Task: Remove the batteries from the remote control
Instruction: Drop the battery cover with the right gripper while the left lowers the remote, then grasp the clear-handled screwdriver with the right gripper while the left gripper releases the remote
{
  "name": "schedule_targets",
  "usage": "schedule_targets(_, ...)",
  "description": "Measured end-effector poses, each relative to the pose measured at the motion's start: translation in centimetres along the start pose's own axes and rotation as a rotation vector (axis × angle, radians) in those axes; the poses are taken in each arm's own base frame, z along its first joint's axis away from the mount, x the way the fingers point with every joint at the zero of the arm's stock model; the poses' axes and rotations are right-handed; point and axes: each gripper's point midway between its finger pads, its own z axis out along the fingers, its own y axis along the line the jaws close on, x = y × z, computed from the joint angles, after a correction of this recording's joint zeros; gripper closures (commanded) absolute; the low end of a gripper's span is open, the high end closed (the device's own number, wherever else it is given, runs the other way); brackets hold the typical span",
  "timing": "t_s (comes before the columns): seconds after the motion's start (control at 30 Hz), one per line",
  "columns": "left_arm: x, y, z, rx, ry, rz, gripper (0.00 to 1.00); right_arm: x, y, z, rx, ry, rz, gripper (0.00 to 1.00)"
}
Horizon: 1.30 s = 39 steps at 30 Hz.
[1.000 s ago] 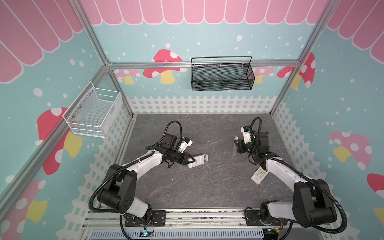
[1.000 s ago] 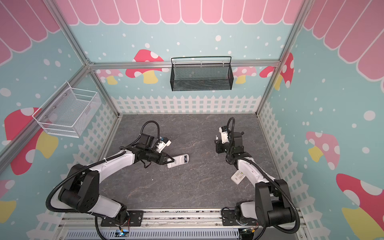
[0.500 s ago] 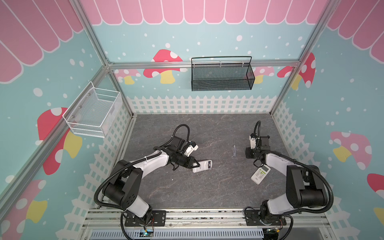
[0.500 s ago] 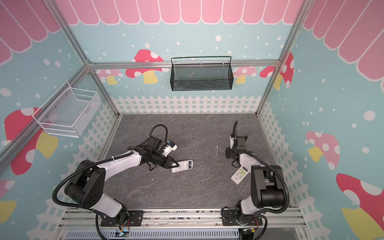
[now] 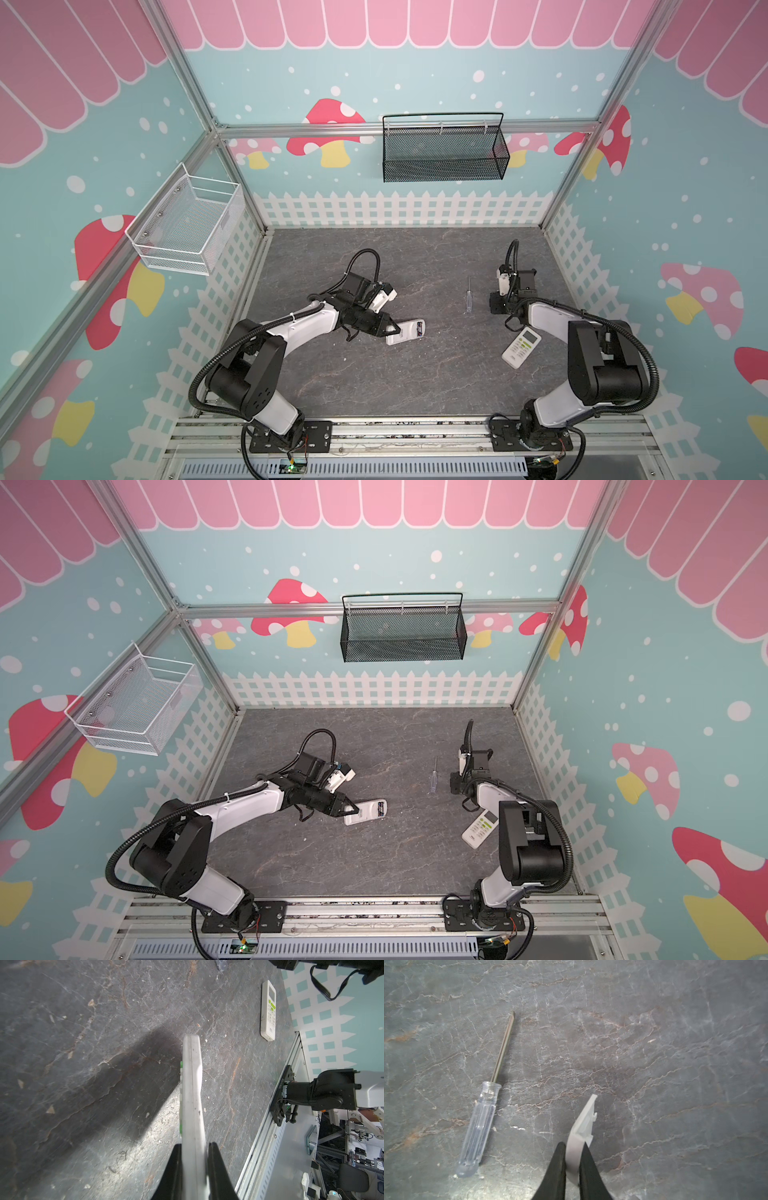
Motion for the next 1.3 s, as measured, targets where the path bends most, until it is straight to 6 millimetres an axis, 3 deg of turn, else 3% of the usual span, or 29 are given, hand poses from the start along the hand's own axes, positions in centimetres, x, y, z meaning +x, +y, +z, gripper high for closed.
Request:
schedule_targets(0.13, 0.1, 0.1, 0.0, -0.007, -0.004, 0.011, 0.89, 1.0, 0.7, 0.3, -0.013, 0.037, -0.01, 0.71)
schedule_targets(0.4, 0.0, 0.4, -0.1, -0.026, -0.023, 0.026, 0.87, 1.0, 3.2, -0.1, -0.057, 0.044, -0.051, 0.57)
schedule_targets(0.53, -0.1, 0.6, -0.1, -0.035, -0.029, 0.03, 0.82, 0.1, 5.0, -0.7, -0.085, 0.021, -0.07, 0.56)
schedule_targets(0.67, 0.3, 1.7, -0.1, -0.085, -0.024, 0.012, 0.62, -0.8, 6.6, -1.0, -0.116, 0.001, -0.07, 0.55)
schedule_targets(0.8, 1.3, 3.1, -0.1, -0.144, -0.002, -0.029, 0.58, -1.1, 7.3, -0.5, -0.124, 0.007, -0.054, 0.55)
schedule_targets(0.97, 1.3, 3.7, -0.2, -0.177, -0.007, -0.032, 0.56, -0.5, 7.9, 1.0, -0.123, 0.044, -0.046, 0.55)
schedule_targets(1.07, 1.3, 4.1, -0.4, -0.197, -0.008, -0.041, 0.53, 0.4, 7.8, 1.9, -0.113, 0.077, -0.041, 0.61)
schedule_targets(1.2, 0.9, 4.7, -1.0, -0.226, -0.011, -0.042, 0.45, 0.4, 7.7, 2.4, -0.108, 0.075, -0.038, 0.79)
schedule_targets(1.3, -0.7, 4.6, -1.9, -0.254, -0.032, -0.014, 0.42, 0.3, 7.8, 2.5, -0.112, 0.072, -0.039, 0.92)
